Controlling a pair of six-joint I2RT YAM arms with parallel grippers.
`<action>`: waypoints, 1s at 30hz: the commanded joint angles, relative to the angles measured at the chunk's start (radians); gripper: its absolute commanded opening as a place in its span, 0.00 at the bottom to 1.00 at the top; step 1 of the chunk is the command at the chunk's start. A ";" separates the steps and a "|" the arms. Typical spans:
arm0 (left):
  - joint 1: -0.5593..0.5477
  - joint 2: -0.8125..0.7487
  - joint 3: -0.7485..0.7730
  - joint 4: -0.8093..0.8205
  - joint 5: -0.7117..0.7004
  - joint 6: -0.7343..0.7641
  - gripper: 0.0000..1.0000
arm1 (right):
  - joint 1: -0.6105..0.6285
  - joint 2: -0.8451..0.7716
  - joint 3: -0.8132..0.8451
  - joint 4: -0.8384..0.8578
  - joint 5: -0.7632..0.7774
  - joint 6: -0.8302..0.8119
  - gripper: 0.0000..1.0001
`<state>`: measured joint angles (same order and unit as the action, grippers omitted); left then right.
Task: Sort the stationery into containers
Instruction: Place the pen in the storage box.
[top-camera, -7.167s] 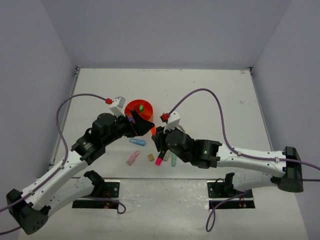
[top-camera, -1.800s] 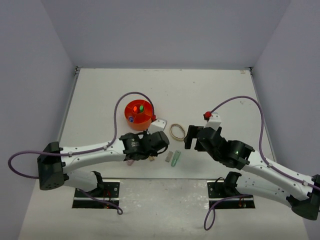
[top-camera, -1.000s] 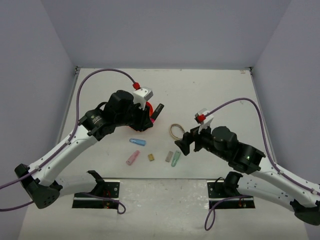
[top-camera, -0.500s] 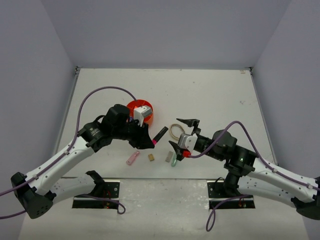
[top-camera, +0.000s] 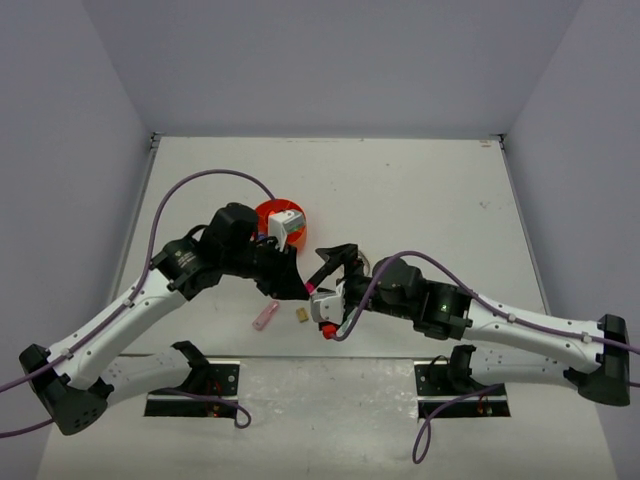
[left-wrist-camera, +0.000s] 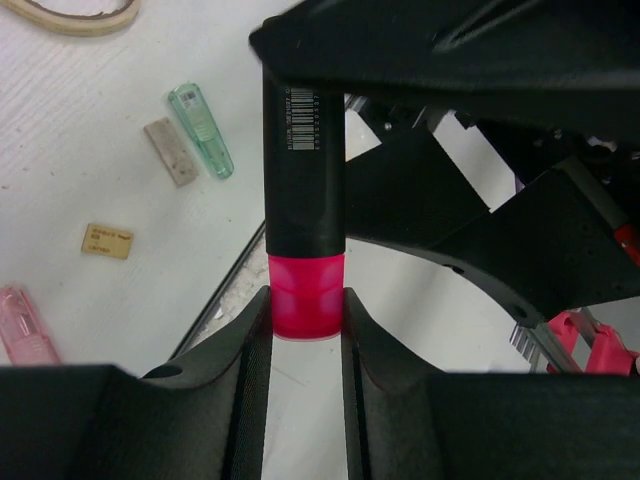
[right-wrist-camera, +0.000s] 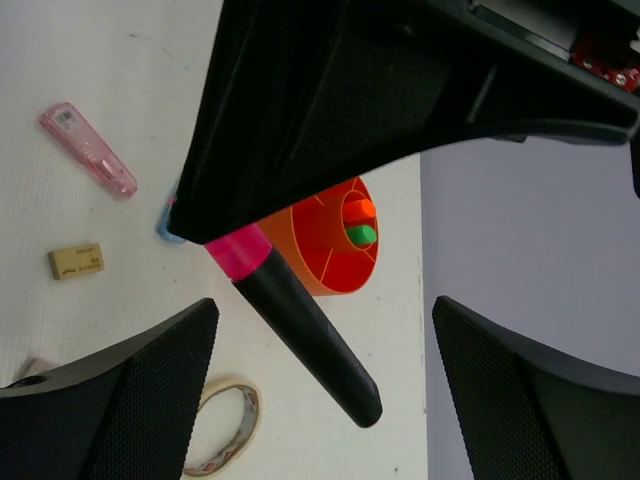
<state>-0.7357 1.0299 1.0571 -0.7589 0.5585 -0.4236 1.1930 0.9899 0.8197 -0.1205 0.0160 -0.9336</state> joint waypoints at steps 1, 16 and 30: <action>-0.001 0.022 0.080 -0.020 0.064 0.004 0.00 | 0.043 0.059 0.065 -0.008 0.035 -0.057 0.85; -0.001 0.048 0.166 -0.051 -0.100 -0.045 0.00 | 0.077 0.149 0.098 -0.009 0.064 0.002 0.00; -0.001 -0.139 0.225 -0.145 -1.475 -0.202 1.00 | -0.165 0.254 0.005 0.490 -0.189 0.501 0.00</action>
<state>-0.7400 0.9913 1.2896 -0.8987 -0.3501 -0.5040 1.0827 1.1700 0.8297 0.1041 -0.0741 -0.6878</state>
